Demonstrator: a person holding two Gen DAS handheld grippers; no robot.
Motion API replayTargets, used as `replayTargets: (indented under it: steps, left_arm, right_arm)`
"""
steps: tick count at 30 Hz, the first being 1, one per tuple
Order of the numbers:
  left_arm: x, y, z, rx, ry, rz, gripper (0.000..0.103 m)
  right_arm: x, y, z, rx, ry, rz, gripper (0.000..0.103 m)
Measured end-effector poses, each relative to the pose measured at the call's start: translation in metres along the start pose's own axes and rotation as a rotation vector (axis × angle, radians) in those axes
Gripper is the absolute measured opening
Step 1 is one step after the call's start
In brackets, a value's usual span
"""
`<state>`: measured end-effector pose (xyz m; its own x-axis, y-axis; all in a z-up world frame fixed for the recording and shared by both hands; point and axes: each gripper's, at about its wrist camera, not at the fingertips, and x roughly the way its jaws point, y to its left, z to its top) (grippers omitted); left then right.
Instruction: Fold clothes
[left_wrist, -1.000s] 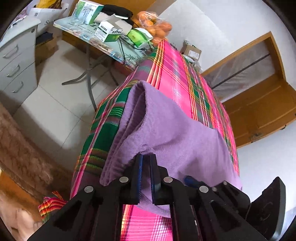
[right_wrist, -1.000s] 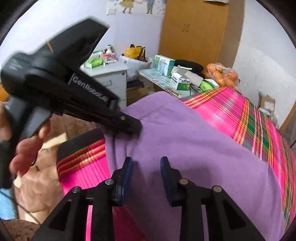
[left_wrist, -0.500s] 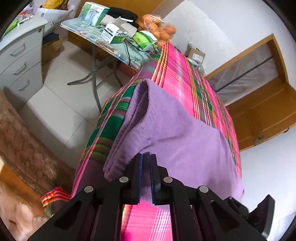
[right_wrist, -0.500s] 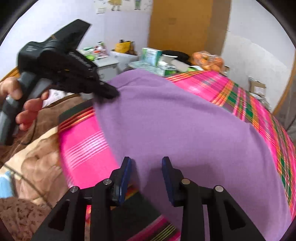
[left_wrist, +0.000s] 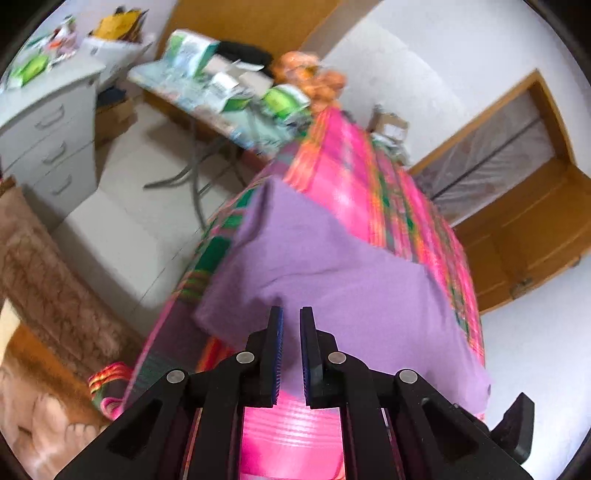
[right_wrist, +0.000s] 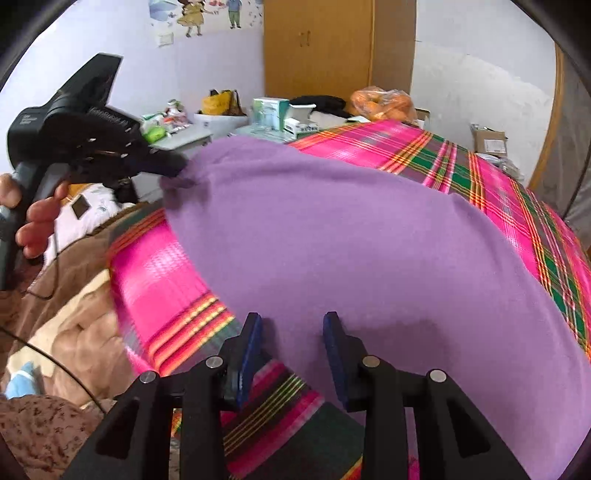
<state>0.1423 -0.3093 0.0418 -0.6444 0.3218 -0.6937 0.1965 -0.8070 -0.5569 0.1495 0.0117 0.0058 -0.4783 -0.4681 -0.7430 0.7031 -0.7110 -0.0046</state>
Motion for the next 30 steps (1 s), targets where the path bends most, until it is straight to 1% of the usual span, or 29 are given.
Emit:
replayTargets:
  steps: [1,3,5,6,8,10,12,13,17,20,22,25,28,30]
  left_arm:
    - [0.001,-0.006,0.000,0.011,0.000,-0.012,0.014]
    - [0.006,-0.018,0.001,0.031,0.006,-0.034,0.016]
    - [0.016,-0.023,0.002,0.029,0.031,-0.049,0.016]
    - [0.023,-0.025,0.001,0.025,0.045,-0.060,0.016]
    - [0.033,-0.027,0.000,0.018,0.063,-0.058,0.016]
    - [0.046,-0.028,-0.001,0.016,0.087,-0.042,0.016]
    - [0.055,-0.028,-0.002,0.013,0.106,-0.035,0.016]
    - [0.057,-0.028,-0.002,0.013,0.110,-0.030,0.016]
    - [0.067,-0.031,-0.002,0.021,0.110,-0.026,0.016]
    - [0.077,-0.031,0.000,0.013,0.126,-0.027,0.016]
    - [0.081,-0.028,0.001,-0.002,0.130,-0.035,0.016]
    - [0.082,-0.025,0.002,-0.005,0.131,-0.049,0.016]
    - [0.082,-0.019,0.002,-0.026,0.131,-0.076,0.016]
    - [0.083,-0.016,0.003,-0.043,0.134,-0.097,0.016]
  right_arm:
    - [-0.004,-0.006,0.000,0.018,-0.013,-0.016,0.035]
    - [-0.009,-0.030,0.000,0.085,-0.024,-0.075,0.035]
    - [-0.018,-0.063,-0.006,0.177,-0.032,-0.160,0.035]
    - [-0.022,-0.077,-0.009,0.216,-0.032,-0.189,0.035]
    - [-0.031,-0.109,-0.017,0.292,-0.031,-0.264,0.035]
    - [-0.038,-0.134,-0.022,0.332,-0.026,-0.345,0.035]
    - [-0.045,-0.158,-0.029,0.380,-0.039,-0.433,0.035]
    - [-0.048,-0.167,-0.032,0.404,-0.047,-0.445,0.035]
    - [-0.035,-0.181,-0.023,0.405,-0.051,-0.388,0.035]
    - [-0.021,-0.190,-0.013,0.401,-0.044,-0.348,0.035]
    - [-0.009,-0.200,-0.008,0.429,0.005,-0.384,0.035]
    - [0.004,-0.217,-0.004,0.485,0.025,-0.378,0.035]
    - [0.010,-0.222,0.003,0.437,0.043,-0.410,0.034]
    - [0.014,-0.231,0.006,0.439,0.050,-0.431,0.034]
